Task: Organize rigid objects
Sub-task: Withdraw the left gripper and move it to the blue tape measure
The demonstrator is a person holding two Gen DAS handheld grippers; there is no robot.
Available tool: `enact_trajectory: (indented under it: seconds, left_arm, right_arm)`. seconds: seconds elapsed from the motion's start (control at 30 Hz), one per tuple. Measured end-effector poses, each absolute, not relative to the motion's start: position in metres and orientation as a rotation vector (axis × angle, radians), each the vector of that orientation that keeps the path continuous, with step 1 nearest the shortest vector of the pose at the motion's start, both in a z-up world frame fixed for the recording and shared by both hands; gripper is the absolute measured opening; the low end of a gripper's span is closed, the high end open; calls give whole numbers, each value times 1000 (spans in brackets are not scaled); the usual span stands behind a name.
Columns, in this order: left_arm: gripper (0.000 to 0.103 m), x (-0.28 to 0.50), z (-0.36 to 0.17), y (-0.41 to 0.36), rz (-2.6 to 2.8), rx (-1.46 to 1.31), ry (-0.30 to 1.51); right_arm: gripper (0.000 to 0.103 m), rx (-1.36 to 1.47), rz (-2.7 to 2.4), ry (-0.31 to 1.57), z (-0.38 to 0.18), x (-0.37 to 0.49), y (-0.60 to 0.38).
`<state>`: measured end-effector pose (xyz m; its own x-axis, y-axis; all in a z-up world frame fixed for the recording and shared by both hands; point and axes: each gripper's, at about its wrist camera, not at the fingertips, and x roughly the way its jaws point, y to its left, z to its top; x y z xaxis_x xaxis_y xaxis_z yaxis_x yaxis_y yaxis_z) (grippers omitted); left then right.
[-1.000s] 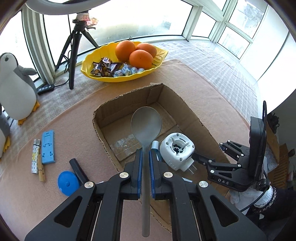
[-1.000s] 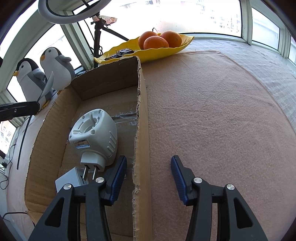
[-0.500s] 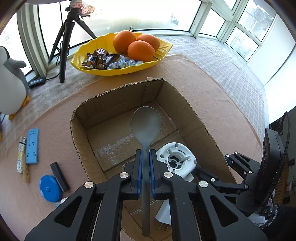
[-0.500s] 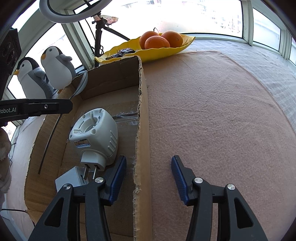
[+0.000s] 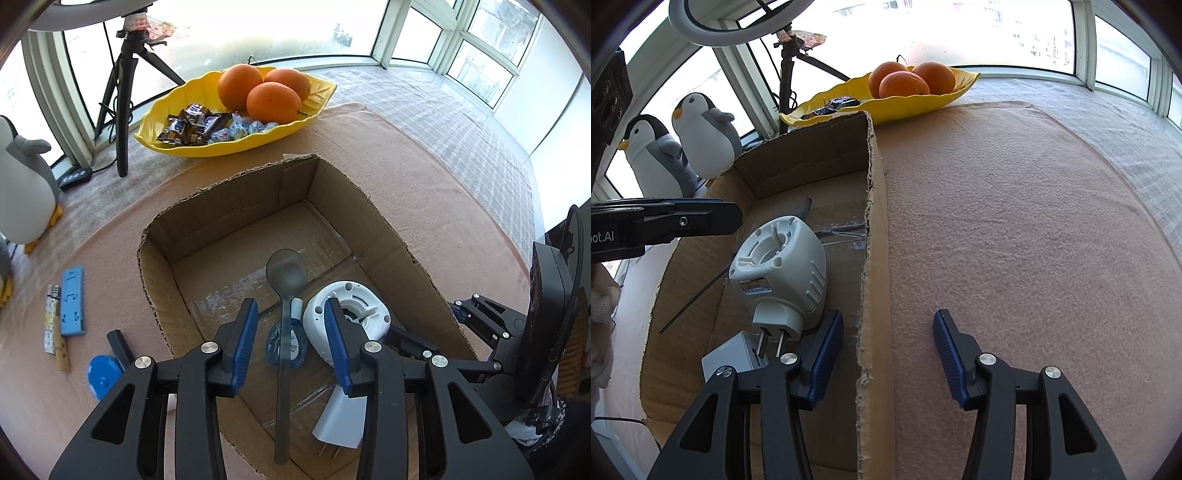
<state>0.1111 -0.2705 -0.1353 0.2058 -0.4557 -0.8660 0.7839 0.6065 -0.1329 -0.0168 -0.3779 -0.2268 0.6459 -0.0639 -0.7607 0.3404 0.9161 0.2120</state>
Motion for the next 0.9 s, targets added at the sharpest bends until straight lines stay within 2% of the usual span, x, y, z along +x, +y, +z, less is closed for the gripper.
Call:
enact_trajectory:
  seconds: [0.27,0.33,0.37,0.4,0.6,0.9]
  left_arm:
    - [36,112,-127,-263,-877,388,1021]
    - [44,113,-123,-255,-869,389,1012]
    - [53,116,-121,-250,-861,386,1008]
    - [56,118,-119,-244,-847,381,1002]
    - [56,145,-115,-199,-755,341,1010]
    - [58,183,-153,-132,-609,307,1127]
  right_arm:
    - [47,354,-235,841,-227,-17,-378]
    - [47,355,-235,841,-227,-16,-378]
    - [47,354,-235,841,-227,-17,-378]
    - [47,354,-235,841,-227,-17,-378]
    - [47,354,-234,842,-227,-15,-378]
    - [48,357,-234,840,-227,-16,-379]
